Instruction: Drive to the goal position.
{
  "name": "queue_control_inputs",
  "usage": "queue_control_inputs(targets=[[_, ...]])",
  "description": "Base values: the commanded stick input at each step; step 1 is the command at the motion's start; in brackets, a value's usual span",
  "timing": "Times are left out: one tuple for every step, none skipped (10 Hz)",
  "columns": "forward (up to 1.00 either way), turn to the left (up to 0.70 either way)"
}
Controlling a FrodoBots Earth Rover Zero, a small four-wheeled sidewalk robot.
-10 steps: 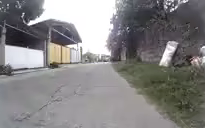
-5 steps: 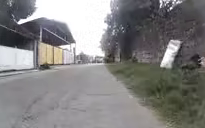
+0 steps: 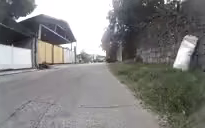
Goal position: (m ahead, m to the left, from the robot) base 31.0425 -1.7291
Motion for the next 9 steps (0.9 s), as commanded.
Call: queue_control_inputs(targets=[[1.0, 0.05], [1.0, 0.05], [1.0, 0.05], [1.0, 0.05], [1.0, 0.05], [1.0, 0.05], [1.0, 0.05], [1.0, 0.05], [1.0, 0.05]])
